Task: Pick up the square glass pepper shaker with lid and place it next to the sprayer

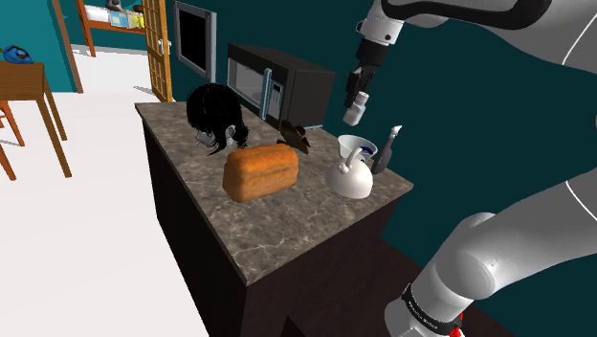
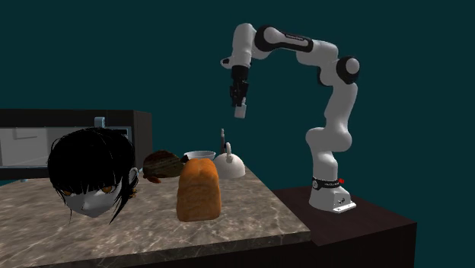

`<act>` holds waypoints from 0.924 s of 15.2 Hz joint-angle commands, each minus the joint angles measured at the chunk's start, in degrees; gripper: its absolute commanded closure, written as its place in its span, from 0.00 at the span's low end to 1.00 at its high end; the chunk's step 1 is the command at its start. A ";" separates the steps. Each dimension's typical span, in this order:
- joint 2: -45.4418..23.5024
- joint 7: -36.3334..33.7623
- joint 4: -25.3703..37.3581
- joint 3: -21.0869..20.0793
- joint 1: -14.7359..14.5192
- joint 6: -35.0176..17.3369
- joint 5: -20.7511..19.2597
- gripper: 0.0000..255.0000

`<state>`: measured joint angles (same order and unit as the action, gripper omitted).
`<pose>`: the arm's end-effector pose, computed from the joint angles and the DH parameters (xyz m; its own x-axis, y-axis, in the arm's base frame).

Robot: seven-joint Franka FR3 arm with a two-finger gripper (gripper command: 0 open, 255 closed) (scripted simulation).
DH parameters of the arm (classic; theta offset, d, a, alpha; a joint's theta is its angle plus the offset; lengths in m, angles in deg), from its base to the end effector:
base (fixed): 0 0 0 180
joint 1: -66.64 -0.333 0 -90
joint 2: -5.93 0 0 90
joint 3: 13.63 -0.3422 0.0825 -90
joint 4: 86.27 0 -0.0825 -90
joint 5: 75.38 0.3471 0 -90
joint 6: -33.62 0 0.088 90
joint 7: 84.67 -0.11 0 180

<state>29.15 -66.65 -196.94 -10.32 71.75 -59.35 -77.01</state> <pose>0.3770 -0.0649 0.6765 0.9812 0.1713 0.0891 0.1688 -0.9850 0.0349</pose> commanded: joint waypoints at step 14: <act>-3.60 21.57 4.63 15.88 6.14 0.33 -2.99 1.00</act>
<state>26.02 -46.93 -192.90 4.29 77.41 -59.05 -79.87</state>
